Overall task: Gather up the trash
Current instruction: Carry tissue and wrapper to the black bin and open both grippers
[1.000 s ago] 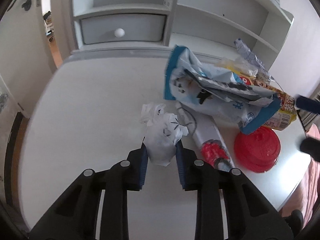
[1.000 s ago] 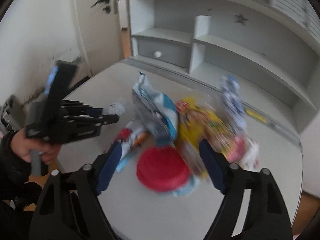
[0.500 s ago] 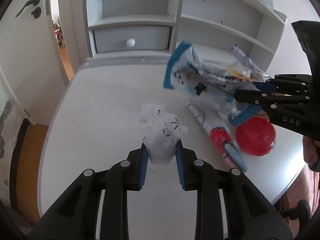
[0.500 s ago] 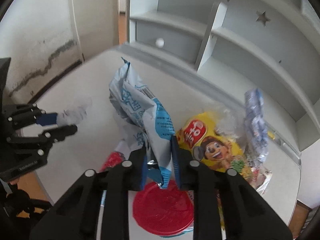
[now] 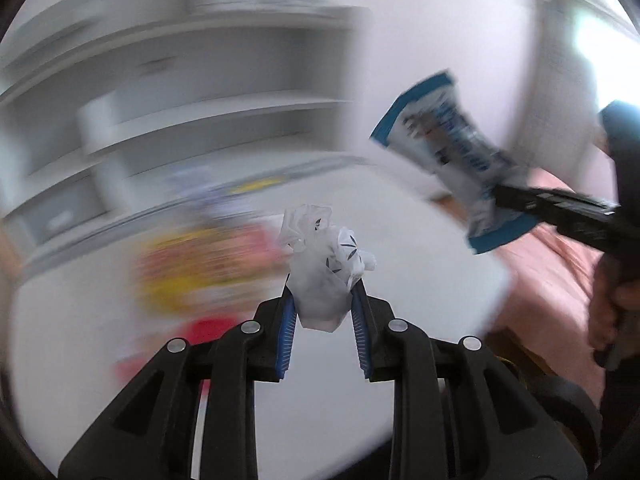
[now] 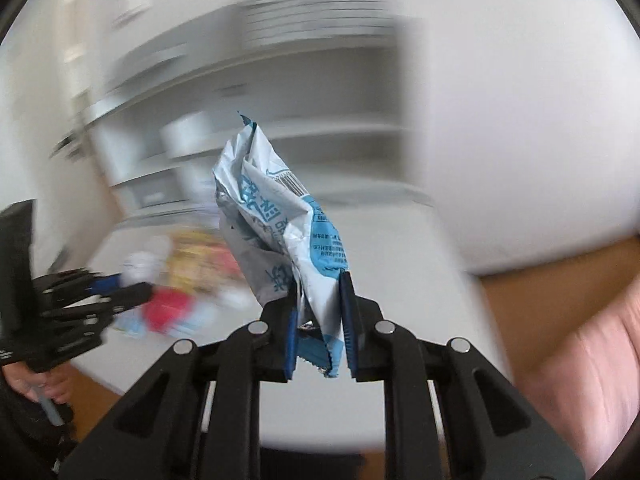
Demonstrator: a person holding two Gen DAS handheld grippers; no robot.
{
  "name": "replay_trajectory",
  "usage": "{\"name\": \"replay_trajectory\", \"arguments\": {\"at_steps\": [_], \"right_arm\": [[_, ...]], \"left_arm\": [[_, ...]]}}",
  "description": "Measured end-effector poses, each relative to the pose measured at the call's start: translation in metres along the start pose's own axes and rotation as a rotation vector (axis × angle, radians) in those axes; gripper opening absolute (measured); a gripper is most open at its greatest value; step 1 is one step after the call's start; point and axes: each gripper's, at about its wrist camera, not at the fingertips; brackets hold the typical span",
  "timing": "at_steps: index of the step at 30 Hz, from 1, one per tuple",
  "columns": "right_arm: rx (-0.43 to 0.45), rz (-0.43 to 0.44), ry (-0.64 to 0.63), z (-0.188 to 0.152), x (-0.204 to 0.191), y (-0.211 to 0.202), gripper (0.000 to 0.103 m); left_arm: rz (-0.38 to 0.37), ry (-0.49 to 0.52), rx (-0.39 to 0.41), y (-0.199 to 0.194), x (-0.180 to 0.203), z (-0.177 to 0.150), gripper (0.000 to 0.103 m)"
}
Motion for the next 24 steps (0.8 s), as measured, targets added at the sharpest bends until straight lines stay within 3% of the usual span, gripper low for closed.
{"name": "replay_trajectory", "arguments": {"at_steps": [5,7,9,12,19,24], "right_arm": [[-0.051,-0.285,0.291,-0.103,0.137,-0.063,0.019],[-0.078,-0.354,0.398,-0.147,0.173,-0.083,0.019],[-0.122,-0.429,0.487,-0.191,0.203,-0.097,0.019],[-0.214,-0.508,0.609,-0.259,0.239,-0.102,0.019],[-0.503,-0.523,0.827,-0.387,0.285,-0.064,0.019],[-0.607,-0.486,0.903,-0.436,0.290,-0.046,0.019]], "left_arm": [[-0.329,0.191,-0.088,0.058,0.150,-0.009,0.025],[-0.410,0.249,-0.121,0.078,0.195,-0.021,0.025],[-0.497,0.305,-0.197,0.111,0.245,-0.042,0.025],[-0.571,0.342,-0.319,0.160,0.294,-0.077,0.025],[-0.587,0.434,-0.603,0.286,0.351,-0.168,0.025],[-0.543,0.475,-0.718,0.329,0.380,-0.234,0.025]]}}
Point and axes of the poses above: each gripper's, at about its wrist camera, not at the fingertips, and y roughly the way its jaws point, x to its right, z to its top, and after that the axes turned 6 degrees about -y, right-handed
